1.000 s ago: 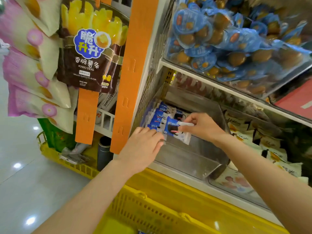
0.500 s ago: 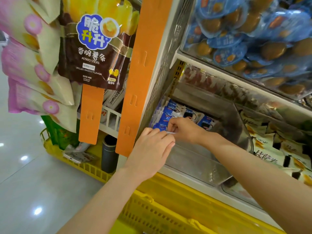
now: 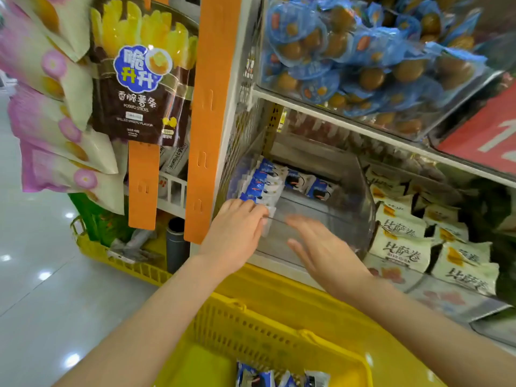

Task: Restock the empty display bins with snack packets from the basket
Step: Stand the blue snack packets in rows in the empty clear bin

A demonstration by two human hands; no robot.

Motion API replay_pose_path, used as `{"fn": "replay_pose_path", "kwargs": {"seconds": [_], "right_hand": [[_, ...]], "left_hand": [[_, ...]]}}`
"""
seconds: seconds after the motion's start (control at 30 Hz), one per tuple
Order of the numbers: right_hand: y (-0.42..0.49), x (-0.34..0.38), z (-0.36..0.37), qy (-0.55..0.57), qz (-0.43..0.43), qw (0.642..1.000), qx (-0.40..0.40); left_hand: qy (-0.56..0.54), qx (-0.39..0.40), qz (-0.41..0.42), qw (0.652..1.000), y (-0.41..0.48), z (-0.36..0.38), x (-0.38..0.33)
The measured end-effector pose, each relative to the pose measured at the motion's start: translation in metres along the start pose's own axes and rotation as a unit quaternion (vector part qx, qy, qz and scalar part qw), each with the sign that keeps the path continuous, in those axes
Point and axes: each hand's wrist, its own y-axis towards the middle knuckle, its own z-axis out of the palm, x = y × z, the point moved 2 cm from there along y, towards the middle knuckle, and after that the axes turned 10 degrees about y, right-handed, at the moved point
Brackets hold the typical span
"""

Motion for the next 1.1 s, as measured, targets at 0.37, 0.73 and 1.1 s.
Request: {"fn": "replay_pose_path", "kwargs": {"seconds": [0.37, 0.73, 1.1], "right_hand": [[-0.142, -0.032, 0.108, -0.006, 0.047, 0.997, 0.061], [-0.211, -0.069, 0.260, 0.142, 0.286, 0.881, 0.350], [-0.208, -0.094, 0.291, 0.123, 0.269, 0.904, 0.308]], "left_hand": [[-0.062, 0.095, 0.032, 0.993, -0.108, 0.066, -0.077], [-0.187, 0.560, -0.107, 0.800, -0.274, 0.231, -0.058], [-0.303, 0.617, -0.174, 0.705, -0.309, 0.266, -0.107]]}}
